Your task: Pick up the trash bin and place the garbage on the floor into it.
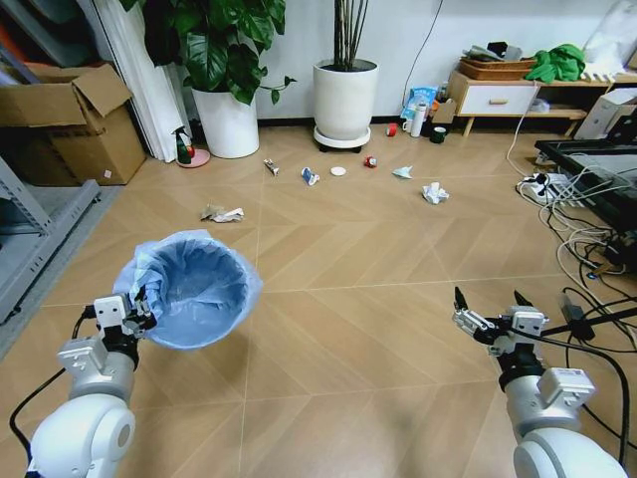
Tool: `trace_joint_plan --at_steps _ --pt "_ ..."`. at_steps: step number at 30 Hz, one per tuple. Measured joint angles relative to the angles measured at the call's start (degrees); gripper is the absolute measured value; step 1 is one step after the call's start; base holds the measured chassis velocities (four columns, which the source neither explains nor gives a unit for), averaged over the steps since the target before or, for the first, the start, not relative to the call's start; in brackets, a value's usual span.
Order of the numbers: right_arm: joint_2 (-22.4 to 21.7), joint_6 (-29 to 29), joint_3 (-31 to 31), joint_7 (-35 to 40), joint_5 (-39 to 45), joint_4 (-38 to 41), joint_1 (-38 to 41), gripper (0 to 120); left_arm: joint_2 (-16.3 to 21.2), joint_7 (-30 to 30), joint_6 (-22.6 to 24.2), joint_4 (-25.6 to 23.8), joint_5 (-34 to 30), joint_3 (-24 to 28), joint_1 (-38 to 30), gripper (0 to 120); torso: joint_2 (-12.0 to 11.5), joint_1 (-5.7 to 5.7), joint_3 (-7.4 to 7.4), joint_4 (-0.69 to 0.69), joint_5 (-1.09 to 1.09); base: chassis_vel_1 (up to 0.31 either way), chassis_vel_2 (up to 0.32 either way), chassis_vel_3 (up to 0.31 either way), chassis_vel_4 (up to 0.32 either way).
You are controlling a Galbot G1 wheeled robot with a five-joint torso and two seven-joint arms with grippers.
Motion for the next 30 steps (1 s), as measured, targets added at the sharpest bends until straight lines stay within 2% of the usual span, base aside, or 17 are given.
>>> trace_joint_plan --at_steps 11,30 --pt "0.57 1.53 0.1 -0.11 -0.88 -0.46 -0.09 100 1.38 -0.78 0.5 -1.21 -0.18 1.19 -0.21 0 0.0 0.0 0.01 -0.01 0.01 -0.05 0.082 0.051 -0.09" --pt "0.77 1.83 -0.09 -0.13 -1.07 -0.62 0.01 100 1.69 -0.91 0.5 -1.72 0.92 1.81 -0.1 0 0.0 0.0 0.0 0.0 0.0 0.021 0.183 -0.016 -0.182"
